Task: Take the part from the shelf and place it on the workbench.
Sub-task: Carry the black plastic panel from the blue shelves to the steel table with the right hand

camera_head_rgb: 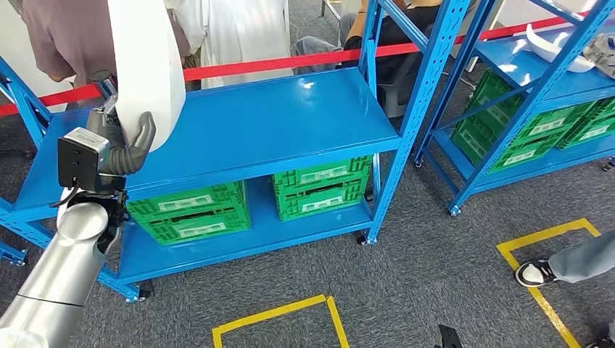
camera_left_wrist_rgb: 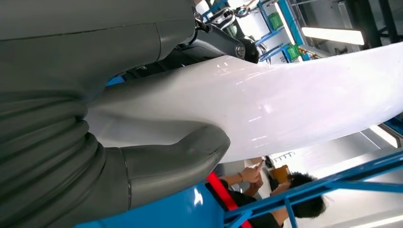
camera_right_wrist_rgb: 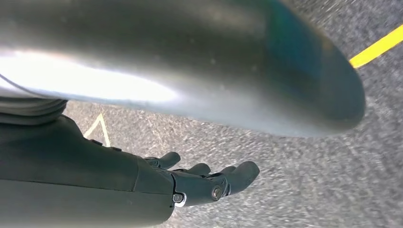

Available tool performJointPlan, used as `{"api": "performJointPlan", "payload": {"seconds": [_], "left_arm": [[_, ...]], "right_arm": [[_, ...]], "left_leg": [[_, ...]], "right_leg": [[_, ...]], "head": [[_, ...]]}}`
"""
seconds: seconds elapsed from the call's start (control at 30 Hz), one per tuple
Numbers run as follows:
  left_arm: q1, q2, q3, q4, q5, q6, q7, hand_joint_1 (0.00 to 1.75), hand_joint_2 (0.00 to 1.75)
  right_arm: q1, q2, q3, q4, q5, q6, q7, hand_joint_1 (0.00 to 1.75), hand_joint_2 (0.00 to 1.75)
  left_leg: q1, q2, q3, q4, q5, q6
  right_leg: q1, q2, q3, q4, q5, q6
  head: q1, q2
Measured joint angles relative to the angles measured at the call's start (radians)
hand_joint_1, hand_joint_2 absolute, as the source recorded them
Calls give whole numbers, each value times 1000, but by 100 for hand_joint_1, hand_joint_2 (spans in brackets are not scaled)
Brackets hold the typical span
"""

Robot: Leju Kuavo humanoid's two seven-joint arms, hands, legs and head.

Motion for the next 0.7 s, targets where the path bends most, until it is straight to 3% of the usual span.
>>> {"api": "performJointPlan", "payload": {"seconds": [0.03, 0.1, 0.17, 0.2, 0.27, 0.3, 0.33, 0.37, 0.43, 0.47, 0.5, 0.53, 0.57, 0.6, 0.63, 0.7], "left_arm": [[2, -1, 0, 0, 2, -1, -2, 175, 175], [5, -1, 0, -1, 7, -1, -12, 175, 175], [10, 1, 0, -7, 11, -1, -21, 175, 175], [13, 3, 0, -11, 12, -1, -25, 175, 175], [22, 7, -1, -16, 15, -1, -30, 175, 175], [27, 12, -2, -19, 16, -1, -32, 175, 175], [32, 17, -2, -21, 18, -2, -32, 175, 175], [36, 23, -3, -22, 20, -3, -33, 175, 175], [43, 30, -4, -25, 21, -5, -33, 175, 175], [47, 32, -5, -26, 22, -6, -34, 175, 175], [51, 34, -6, -27, 22, -6, -34, 175, 175], [55, 35, -7, -27, 22, -7, -34, 175, 175], [56, 36, -8, -28, 22, -8, -34, 175, 175], [56, 38, -9, -29, 22, -8, -33, 175, 175], [55, 39, -10, -33, 22, -8, -34, 175, 175], [51, 41, -11, -41, 22, -9, -35, 175, 175]], "right_arm": [[0, 0, -2, 0, -2, -1, 0, 0, 0], [0, 0, -6, 0, -4, -4, 0, 0, 0], [-1, 0, -9, 0, -5, -5, -3, 0, 0], [0, 0, -10, 0, -5, -5, -6, 0, 0], [2, 1, -13, 0, -4, -3, -10, 0, 0], [3, 2, -14, 0, -3, -2, -11, 0, 0], [3, 3, -15, 1, -2, -2, -11, 0, 0], [3, 4, -15, 1, 0, -1, -11, 0, 0], [4, 4, -15, 1, 2, -1, -9, 0, 0], [5, 4, -15, 1, 3, -1, -9, 0, 0], [5, 4, -15, 1, 3, -1, -9, 0, 0], [5, 4, -15, 1, 3, -1, -9, 0, 0], [5, 4, -15, 1, 3, -1, -9, 0, 0], [5, 5, -15, 1, 3, -1, -9, 0, 0], [5, 5, -15, 1, 3, -1, -9, 0, 0], [4, 7, -15, 1, 4, 0, -9, 0, 0]], "left_leg": [[1, 1, -16, 5, 9, -2], [2, 1, -46, 19, 23, -10], [1, 2, -67, 35, 34, -21], [0, 2, -72, 38, 41, -28], [-1, 2, -75, 35, 56, -40], [1, 0, -79, 37, 53, -46], [2, -1, -87, 50, 33, -52], [4, -3, -99, 80, -5, -57], [7, -5, -128, 198, -107, -68], [8, -5, -137, 260, -138, -71], [8, -5, -135, 302, -147, -72], [9, -5, -118, 311, -134, -72], [9, -5, -84, 285, -110, -69], [8, -6, -34, 227, -90, -64], [6, -7, 26, 148, -90, -57], [-1, -10, 105, 32, -109, -44]], "right_leg": [[-1, -1, 19, -3, 19, 2], [-3, -3, 103, -102, 59, 3], [1, -1, 181, -216, 53, -5], [3, 0, 196, -245, 42, -13], [5, 1, 191, -253, 49, -31], [3, 0, 184, -255, 58, -39], [2, -1, 174, -258, 70, -46], [-1, -2, 162, -260, 83, -52], [0, -3, 134, -260, 107, -56], [0, -3, 119, -259, 119, -56], [0, -4, 104, -259, 131, -55], [1, -4, 89, -259, 143, -54], [1, -4, 76, -258, 153, -52], [1, -5, 65, -258, 164, -50], [2, -4, 56, -258, 174, -46], [1, -4, 50, -262, 193, -34]], "head": [[0, 0], [0, 0], [1, 0], [2, 0], [2, 0], [2, 0], [0, 0], [-3, 0], [-9, 0], [-10, 0], [-10, 0], [-10, 0], [-10, 0], [-10, 0], [-10, 0], [-10, 0]]}}
